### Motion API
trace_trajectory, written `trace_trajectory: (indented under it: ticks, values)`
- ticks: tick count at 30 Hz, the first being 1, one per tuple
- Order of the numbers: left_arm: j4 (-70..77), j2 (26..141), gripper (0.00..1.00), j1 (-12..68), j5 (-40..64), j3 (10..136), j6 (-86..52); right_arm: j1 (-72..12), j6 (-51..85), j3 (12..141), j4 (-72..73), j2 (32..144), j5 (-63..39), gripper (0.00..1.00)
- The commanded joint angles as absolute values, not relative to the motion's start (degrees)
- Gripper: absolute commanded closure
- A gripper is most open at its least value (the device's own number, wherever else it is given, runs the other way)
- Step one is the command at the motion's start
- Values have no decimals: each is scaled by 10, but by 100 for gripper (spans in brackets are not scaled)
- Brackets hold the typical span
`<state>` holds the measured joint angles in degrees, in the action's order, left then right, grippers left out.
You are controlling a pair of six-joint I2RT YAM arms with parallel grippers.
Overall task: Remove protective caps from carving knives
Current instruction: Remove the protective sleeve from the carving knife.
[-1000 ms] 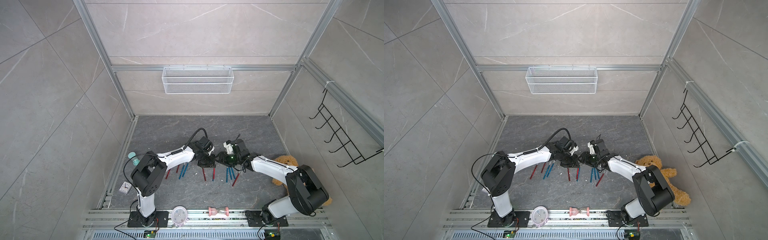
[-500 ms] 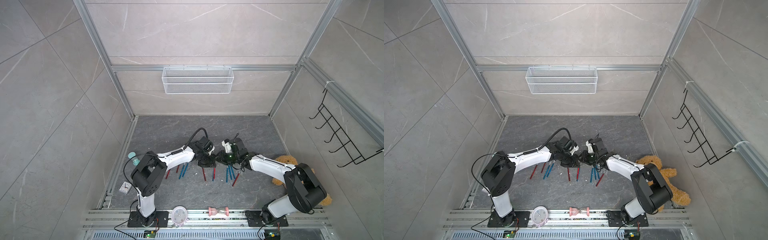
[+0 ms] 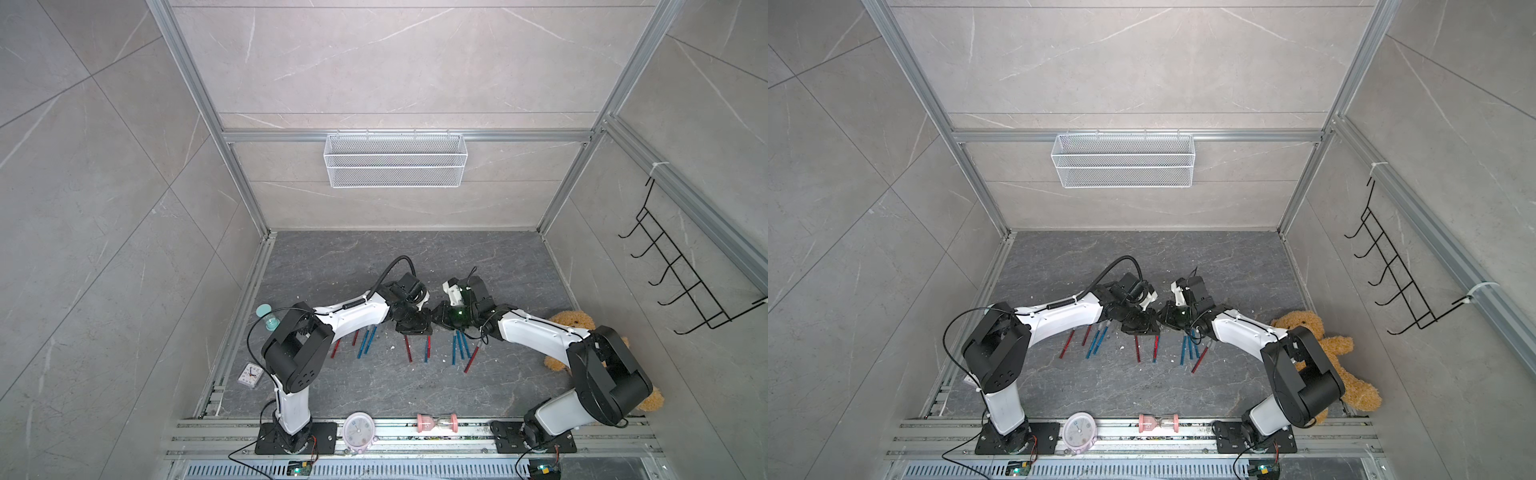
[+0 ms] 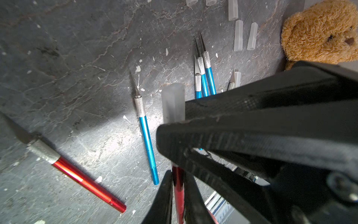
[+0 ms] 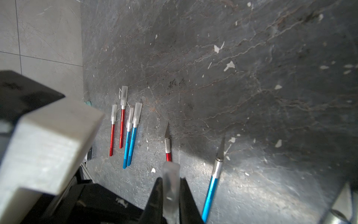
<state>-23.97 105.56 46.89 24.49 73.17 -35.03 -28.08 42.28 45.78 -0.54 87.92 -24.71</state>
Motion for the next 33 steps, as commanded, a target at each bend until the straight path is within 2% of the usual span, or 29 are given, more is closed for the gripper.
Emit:
trace_trajectory:
  ticks: [1,33]
  values:
    - [-237,1033,85,471,256,746,-356,-284,425,471,0,885,-237,90]
    - [-255,1022,88,472,246,731,-345,-267,402,538,-52,893,-199,94]
